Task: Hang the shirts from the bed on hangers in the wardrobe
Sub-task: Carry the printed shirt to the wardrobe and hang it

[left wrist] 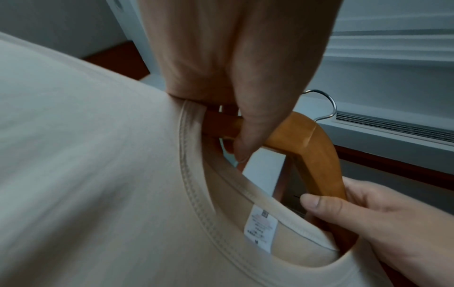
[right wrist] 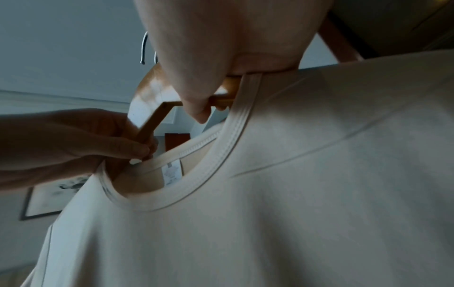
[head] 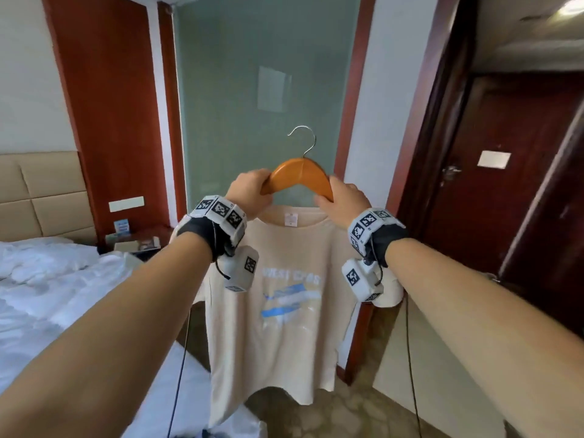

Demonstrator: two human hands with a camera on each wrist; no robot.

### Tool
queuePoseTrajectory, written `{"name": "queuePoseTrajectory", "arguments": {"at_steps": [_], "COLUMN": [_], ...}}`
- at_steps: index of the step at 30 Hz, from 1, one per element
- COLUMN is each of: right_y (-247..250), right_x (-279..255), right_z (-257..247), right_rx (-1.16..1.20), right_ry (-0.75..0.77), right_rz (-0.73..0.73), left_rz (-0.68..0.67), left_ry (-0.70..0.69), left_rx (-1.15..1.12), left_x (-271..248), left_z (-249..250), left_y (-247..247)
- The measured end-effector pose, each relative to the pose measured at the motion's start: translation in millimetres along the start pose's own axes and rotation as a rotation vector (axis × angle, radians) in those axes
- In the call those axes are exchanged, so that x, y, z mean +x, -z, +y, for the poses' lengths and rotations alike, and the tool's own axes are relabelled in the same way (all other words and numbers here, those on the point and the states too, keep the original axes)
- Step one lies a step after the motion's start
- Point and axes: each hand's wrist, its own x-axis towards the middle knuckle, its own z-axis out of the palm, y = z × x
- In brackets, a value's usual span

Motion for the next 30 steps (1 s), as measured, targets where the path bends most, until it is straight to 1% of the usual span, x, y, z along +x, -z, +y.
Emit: {"name": "queuePoseTrajectory", "arguments": {"at_steps": [4, 8, 11, 15, 18, 21, 25, 30], "right_y": [38.2, 72.9, 94.7, 124.1, 145.9, 165.2, 180.4, 205.5], "right_x": [0.8, 3.8, 11.5, 33.7, 57.2, 76.9, 102.5, 137.0], "right_z": [74.4, 142.0, 190.6, 252.6, 301.6, 347.7, 405.9, 484.0], "right_rx": [-0.105, -0.094, -0.059, -0.010, -0.048, -0.097, -0.146, -0.313], "right_ry": [-0.076, -0.179, -0.253, -0.271, -0.269, -0.304, -0.298, -0.391], "right_rz": [0.050, 0.090, 0.126, 0.148, 0.166, 0.200, 0.258, 0.224], "left_rz": [-0.060, -0.103, -0.138, -0.196, -0.216, -0.192, -0.101, -0.106], "left_ry": [-0.083, -0.194, -0.245, -0.350, -0.439, -0.534, -0.668, -0.737], "left_rx": [-0.037, -0.050, -0.056, -0.100, -0.118, -0.165, -0.202, -0.132], "left_x": [38.6, 83.7, 116.7, 169.6, 214.3, 256.7, 300.7, 351.7], "left_z": [65.3, 125.1, 168.4, 224.1, 268.1, 310.3, 368.0, 434.0], "left_y": [-49.2, -104.8, -146.2, -200.8, -237.2, -272.4, -319.0, -374.3]}}
